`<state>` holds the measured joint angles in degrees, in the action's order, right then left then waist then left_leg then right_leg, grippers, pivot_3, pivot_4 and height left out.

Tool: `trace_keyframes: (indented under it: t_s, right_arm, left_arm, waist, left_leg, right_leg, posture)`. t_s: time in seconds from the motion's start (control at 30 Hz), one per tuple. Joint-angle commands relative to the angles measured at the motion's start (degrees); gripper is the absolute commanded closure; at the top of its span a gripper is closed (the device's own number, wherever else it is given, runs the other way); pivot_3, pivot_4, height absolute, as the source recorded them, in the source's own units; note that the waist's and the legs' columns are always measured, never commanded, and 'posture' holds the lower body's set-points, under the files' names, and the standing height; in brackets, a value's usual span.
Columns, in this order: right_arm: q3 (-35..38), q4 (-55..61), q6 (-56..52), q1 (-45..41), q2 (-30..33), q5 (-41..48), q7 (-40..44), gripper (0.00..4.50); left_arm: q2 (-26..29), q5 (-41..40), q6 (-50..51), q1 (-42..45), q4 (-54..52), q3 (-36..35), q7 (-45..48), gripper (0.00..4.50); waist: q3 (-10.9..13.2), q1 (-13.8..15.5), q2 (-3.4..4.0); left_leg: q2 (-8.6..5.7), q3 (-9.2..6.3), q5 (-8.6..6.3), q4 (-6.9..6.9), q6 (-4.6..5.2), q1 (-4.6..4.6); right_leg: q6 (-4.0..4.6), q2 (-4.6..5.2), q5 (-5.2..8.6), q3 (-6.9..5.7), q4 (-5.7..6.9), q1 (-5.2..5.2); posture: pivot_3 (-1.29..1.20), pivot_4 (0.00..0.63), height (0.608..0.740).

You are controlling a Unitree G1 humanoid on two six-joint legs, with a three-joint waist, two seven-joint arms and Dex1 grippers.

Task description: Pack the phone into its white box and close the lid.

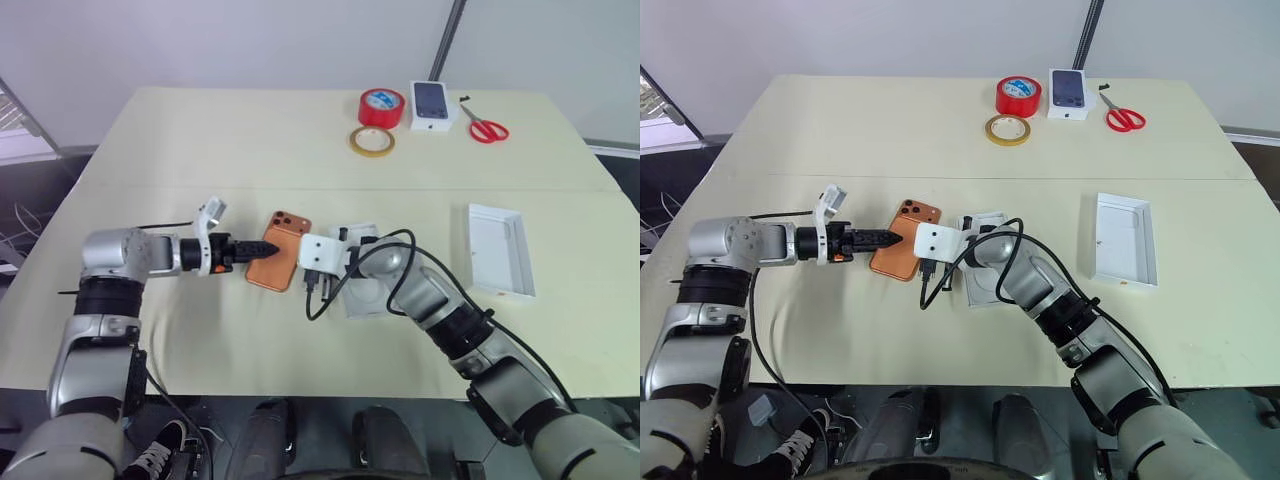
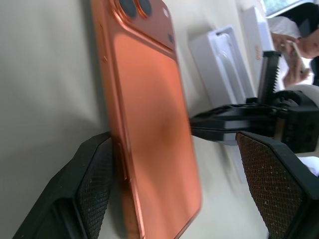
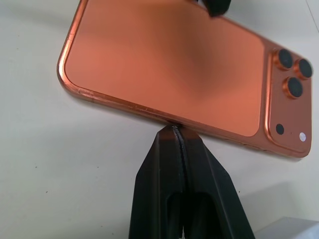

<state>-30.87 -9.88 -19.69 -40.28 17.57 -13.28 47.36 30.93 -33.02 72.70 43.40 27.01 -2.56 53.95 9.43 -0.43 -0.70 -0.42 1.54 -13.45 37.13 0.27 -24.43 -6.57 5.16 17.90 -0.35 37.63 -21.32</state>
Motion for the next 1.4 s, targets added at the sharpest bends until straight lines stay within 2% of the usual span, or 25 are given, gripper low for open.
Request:
trace_keyframes:
  t_s: [0.03, 0.1, 0.2, 0.4, 0.5, 0.63, 0.67, 0.73, 0.8, 0.87, 1.0, 1.13, 1.3, 1.4]
  right_arm:
    - [0.19, 1.16, 0.07, 0.46, -0.18, -0.30, 0.26, 4.45]
    - [0.53, 0.59, 0.35, 0.53, -0.17, -0.27, -0.04, 4.45]
    - [0.76, 0.84, 0.25, 0.99, -0.10, -0.11, -0.11, 4.50]
    - [0.72, 1.57, 0.33, 1.20, 0.02, -0.14, 0.10, 4.50]
    - [1.99, 2.37, -0.07, 1.47, -0.25, 0.94, -0.09, 4.50]
    - [7.86, 7.83, 1.10, 3.84, -1.31, 8.41, 1.23, 4.50]
    - [9.34, 9.62, -0.19, 4.55, -1.47, 10.97, 2.42, 4.50]
    - [15.36, 15.40, -6.79, 6.46, -1.83, 23.01, 7.87, 4.50]
    - [18.60, 20.20, -9.29, 8.36, 0.51, 29.67, 12.05, 3.95]
    - [19.25, 22.70, -8.50, 10.21, 4.15, 29.73, 13.13, 3.19]
    - [18.28, 24.76, 0.87, 15.29, 14.78, 26.47, 18.97, 1.12]
    - [20.33, 22.84, 13.03, 22.68, 24.48, 24.80, 24.78, 1.12]
    - [21.23, 19.81, 20.18, 25.14, 26.55, 24.68, 25.01, 1.12]
    - [21.06, 17.54, 23.82, 25.73, 26.32, 22.95, 23.34, 1.92]
  left_arm:
    - [-1.71, -0.06, 2.77, -0.43, 1.89, 1.87, -0.17, 0.56]
    - [-1.62, 0.07, 2.56, -0.49, 1.88, 1.01, -0.70, 0.56]
    - [-1.50, 0.52, 1.84, -0.72, 2.90, -0.66, -2.12, 1.32]
    - [-1.19, -1.81, 5.36, -1.80, 3.09, -2.88, -2.14, 4.33]
    - [-0.67, -3.97, 8.44, -2.03, 3.31, -4.93, -1.65, 4.42]
    - [-0.39, -6.31, 11.54, -3.26, 2.33, -9.11, -2.37, 4.42]
    - [-0.57, -6.80, 11.63, -3.98, 1.19, -9.94, -2.77, 4.42]
    - [-1.71, -8.23, 10.94, -6.19, -1.84, -13.25, -4.05, 4.42]
    - [-4.45, -10.12, 7.84, -9.20, -6.35, -18.50, -6.47, 4.50]
    - [-5.47, -10.28, 6.88, -12.63, -11.55, -18.68, -7.86, 4.50]
    - [-7.21, -12.92, 7.56, -14.75, -15.92, -20.13, -9.46, 4.50]
    - [-8.53, -15.13, 7.43, -14.09, -18.52, -22.48, -11.58, 4.50]
    - [-9.21, -15.89, 6.97, -13.32, -18.11, -22.79, -13.61, 4.50]
    - [-9.45, -15.69, 6.18, -12.81, -17.32, -22.42, -14.69, 4.50]
  waist:
    - [0.00, -0.03, 0.00]
    - [0.00, -0.06, 0.00]
    - [0.00, -0.12, 0.00]
    - [0.01, -0.28, -0.04]
    - [0.01, -0.39, -0.05]
    - [0.05, -0.47, -0.08]
    - [0.06, -0.50, -0.07]
    - [0.07, -0.54, -0.07]
    - [0.07, -0.48, -0.07]
    - [0.07, -0.36, -0.10]
    - [0.07, -0.15, -0.12]
    - [0.12, -0.15, -0.16]
    - [0.14, -0.58, -0.19]
    - [0.17, -0.27, -0.23]
  left_leg:
    - [0.00, 0.00, 0.00, 0.00, 0.00, 0.00]
    - [0.00, 0.00, 0.00, 0.00, 0.00, 0.00]
    - [0.00, 0.00, 0.00, 0.00, 0.00, 0.00]
    - [0.01, 0.00, 0.02, -0.03, -0.03, -0.02]
    - [0.01, 0.00, 0.01, -0.04, -0.02, -0.02]
    - [0.02, 0.00, 0.06, -0.06, -0.11, -0.05]
    - [0.03, 0.00, 0.07, -0.06, -0.13, -0.07]
    - [0.04, 0.01, 0.05, -0.09, -0.11, -0.07]
    - [0.07, 0.00, 0.04, -0.12, -0.11, -0.07]
    - [0.07, 0.00, -0.04, -0.13, 0.00, -0.07]
    - [0.00, -0.01, -0.07, -0.17, 0.00, -0.06]
    - [-0.01, -0.01, -0.08, -0.25, 0.02, -0.09]
    - [0.04, 0.00, -0.06, -0.28, 0.00, -0.05]
    - [0.04, 0.00, -0.05, -0.27, -0.01, -0.07]
  right_leg:
    - [0.00, 0.00, 0.00, 0.00, 0.00, 0.00]
    - [0.00, 0.00, 0.00, 0.00, 0.00, -0.01]
    - [0.00, 0.00, 0.00, 0.00, 0.00, -0.01]
    - [0.00, 0.00, 0.00, 0.00, 0.02, -0.06]
    - [0.00, 0.00, 0.00, 0.01, 0.01, -0.07]
    - [0.00, 0.00, 0.00, 0.02, 0.03, -0.14]
    - [0.00, 0.00, 0.00, 0.02, 0.03, -0.15]
    - [0.00, 0.09, 0.00, 0.04, 0.02, -0.16]
    - [0.00, 0.12, 0.00, 0.04, 0.00, -0.16]
    - [0.00, 0.21, 0.00, 0.06, -0.08, -0.12]
    - [0.01, 0.33, 0.00, 0.04, -0.17, -0.08]
    - [0.02, 0.35, 0.00, 0.04, -0.29, -0.10]
    - [0.02, 0.28, 0.00, 0.06, -0.31, -0.08]
    - [0.02, 0.29, 0.00, 0.05, -0.33, -0.08]
  posture:
    - [0.00, 0.150, 0.728]
    - [0.00, 0.150, 0.728]
    - [0.00, 0.150, 0.728]
    - [0.00, 0.150, 0.728]
    - [0.00, 0.150, 0.728]
    - [0.00, 0.150, 0.728]
    - [0.00, 0.150, 0.728]
    - [0.00, 0.150, 0.728]
    - [0.00, 0.150, 0.728]
    - [0.00, 0.150, 0.728]
    - [0.00, 0.150, 0.728]
    - [0.00, 0.150, 0.728]
    - [0.00, 0.150, 0.728]
    - [0.00, 0.150, 0.728]
